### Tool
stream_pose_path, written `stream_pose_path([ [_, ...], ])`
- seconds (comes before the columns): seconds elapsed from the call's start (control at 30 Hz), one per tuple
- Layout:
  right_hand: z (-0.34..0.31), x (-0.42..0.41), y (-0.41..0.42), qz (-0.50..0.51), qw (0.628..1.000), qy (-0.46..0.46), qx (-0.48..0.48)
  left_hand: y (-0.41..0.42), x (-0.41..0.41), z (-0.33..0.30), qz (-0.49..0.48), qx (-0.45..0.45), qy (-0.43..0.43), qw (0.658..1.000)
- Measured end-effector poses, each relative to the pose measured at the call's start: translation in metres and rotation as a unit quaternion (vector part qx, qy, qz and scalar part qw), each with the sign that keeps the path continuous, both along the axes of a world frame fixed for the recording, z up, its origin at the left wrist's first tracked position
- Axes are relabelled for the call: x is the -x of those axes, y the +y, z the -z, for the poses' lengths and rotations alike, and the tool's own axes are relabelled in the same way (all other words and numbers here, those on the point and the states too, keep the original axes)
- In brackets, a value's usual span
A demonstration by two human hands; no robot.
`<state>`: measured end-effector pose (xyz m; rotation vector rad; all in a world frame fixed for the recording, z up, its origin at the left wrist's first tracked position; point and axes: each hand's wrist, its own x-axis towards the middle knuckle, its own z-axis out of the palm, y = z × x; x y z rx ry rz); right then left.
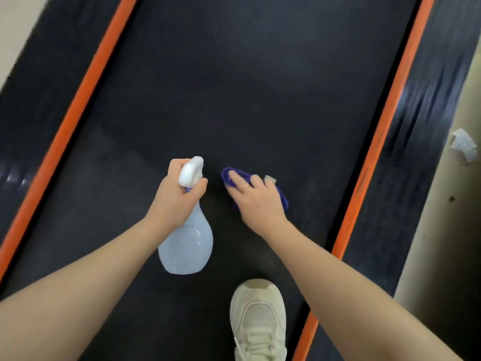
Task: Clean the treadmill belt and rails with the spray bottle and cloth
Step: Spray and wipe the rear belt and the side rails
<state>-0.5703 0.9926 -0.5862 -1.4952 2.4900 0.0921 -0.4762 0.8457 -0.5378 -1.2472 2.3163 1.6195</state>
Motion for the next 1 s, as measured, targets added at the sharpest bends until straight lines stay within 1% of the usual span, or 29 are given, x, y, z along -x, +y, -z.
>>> stream_pose_path([
  [0.03, 0.001, 0.007, -0.010, 0.059, 0.998, 0.003, 0.012, -0.008, -0.008, -0.001, -0.018, 0.005, -0.002, 1.000],
  [0.07, 0.001, 0.013, -0.020, 0.111, 0.994, -0.001, 0.004, -0.017, -0.016, -0.002, -0.033, 0.009, -0.006, 0.999],
  [0.1, -0.002, 0.017, -0.030, 0.142, 0.990, -0.018, -0.012, -0.025, -0.024, -0.003, -0.044, 0.013, -0.013, 0.999],
  [0.13, -0.004, 0.016, -0.040, 0.132, 0.990, -0.035, -0.021, -0.033, -0.033, -0.004, -0.050, 0.018, -0.020, 0.998],
  [0.2, -0.009, 0.008, -0.062, 0.050, 0.996, -0.067, 0.039, -0.053, -0.052, -0.007, -0.067, 0.027, -0.033, 0.997],
  [0.27, -0.018, -0.007, -0.083, 0.000, 0.988, -0.127, 0.087, -0.073, -0.071, -0.012, -0.105, 0.034, -0.044, 0.993],
  [0.33, -0.027, -0.022, -0.107, 0.000, 0.979, -0.170, 0.111, -0.091, -0.088, -0.016, -0.141, 0.036, -0.053, 0.988],
  [0.37, -0.029, -0.028, -0.119, 0.017, 0.974, -0.188, 0.122, -0.098, -0.095, -0.016, -0.142, 0.035, -0.065, 0.987],
  [0.43, -0.033, -0.035, -0.135, 0.051, 0.968, -0.203, 0.142, -0.103, -0.107, -0.014, -0.076, 0.038, -0.106, 0.991],
  [0.5, -0.035, -0.033, -0.141, 0.076, 0.963, -0.218, 0.138, -0.101, -0.112, -0.014, -0.016, 0.017, -0.125, 0.992],
  [0.6, -0.035, -0.024, -0.137, 0.097, 0.960, -0.231, 0.129, -0.088, -0.112, -0.016, 0.009, -0.053, -0.089, 0.995],
  [0.67, -0.032, -0.016, -0.134, 0.129, 0.956, -0.232, 0.122, -0.078, -0.111, -0.016, 0.032, -0.073, -0.086, 0.993],
  [0.7, -0.032, -0.013, -0.134, 0.146, 0.955, -0.230, 0.121, -0.075, -0.110, -0.014, 0.026, -0.075, -0.088, 0.993],
  [0.77, -0.028, -0.010, -0.139, 0.154, 0.956, -0.216, 0.125, -0.076, -0.111, -0.012, -0.021, -0.081, -0.091, 0.992],
  [0.83, -0.021, -0.010, -0.149, 0.113, 0.971, -0.178, 0.114, -0.082, -0.115, -0.011, -0.077, -0.078, -0.085, 0.990],
  [0.93, -0.007, -0.012, -0.173, 0.041, 0.984, -0.127, 0.116, -0.100, -0.126, -0.011, -0.166, -0.039, -0.052, 0.984],
  [1.0, 0.002, -0.019, -0.193, 0.046, 0.988, -0.093, 0.114, -0.114, -0.133, -0.010, -0.196, -0.012, -0.035, 0.980],
])
